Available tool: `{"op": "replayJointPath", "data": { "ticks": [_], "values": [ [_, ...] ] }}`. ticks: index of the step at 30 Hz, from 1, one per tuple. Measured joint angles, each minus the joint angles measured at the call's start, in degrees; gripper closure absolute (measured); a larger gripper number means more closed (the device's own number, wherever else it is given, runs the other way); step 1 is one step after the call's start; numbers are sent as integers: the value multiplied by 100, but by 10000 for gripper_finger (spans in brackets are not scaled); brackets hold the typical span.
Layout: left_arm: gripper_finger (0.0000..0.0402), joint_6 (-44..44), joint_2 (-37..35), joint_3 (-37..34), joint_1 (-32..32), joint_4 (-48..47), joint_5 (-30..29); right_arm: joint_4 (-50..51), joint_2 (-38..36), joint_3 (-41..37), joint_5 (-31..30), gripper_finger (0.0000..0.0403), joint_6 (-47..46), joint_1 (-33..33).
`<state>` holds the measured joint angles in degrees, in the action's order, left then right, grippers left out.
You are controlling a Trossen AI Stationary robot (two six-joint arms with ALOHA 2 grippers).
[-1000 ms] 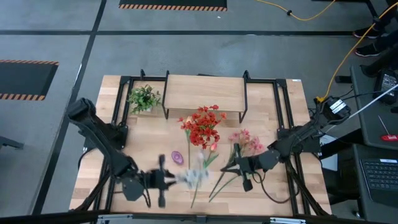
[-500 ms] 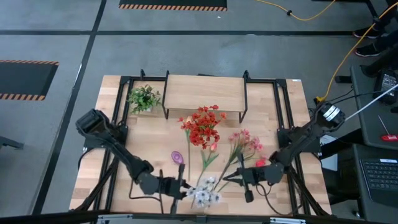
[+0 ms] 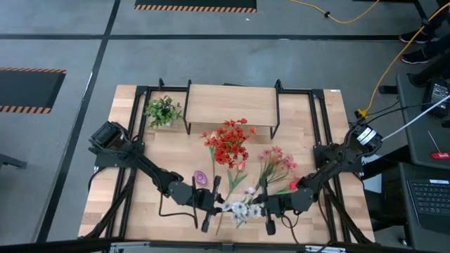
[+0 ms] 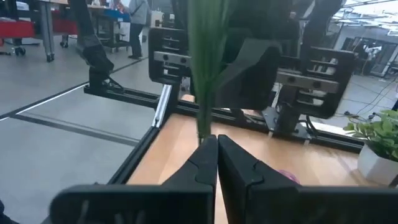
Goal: Pick and place flowers into a vace then onto a shelf
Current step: Put the white flowers into the transparent vase
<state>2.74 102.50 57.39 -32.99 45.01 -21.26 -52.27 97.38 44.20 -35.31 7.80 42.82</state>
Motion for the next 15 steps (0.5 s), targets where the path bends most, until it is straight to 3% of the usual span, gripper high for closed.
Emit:
{"op": "replayJointPath", "data": {
  "ticks": [7,15],
  "values": [
    [397,275,0,0,116,56,65,235,2,86,97,364,5,-36],
    [396,255,0,0,323,64,320,248,2,84,217,293,-168,-153]
  ]
}}
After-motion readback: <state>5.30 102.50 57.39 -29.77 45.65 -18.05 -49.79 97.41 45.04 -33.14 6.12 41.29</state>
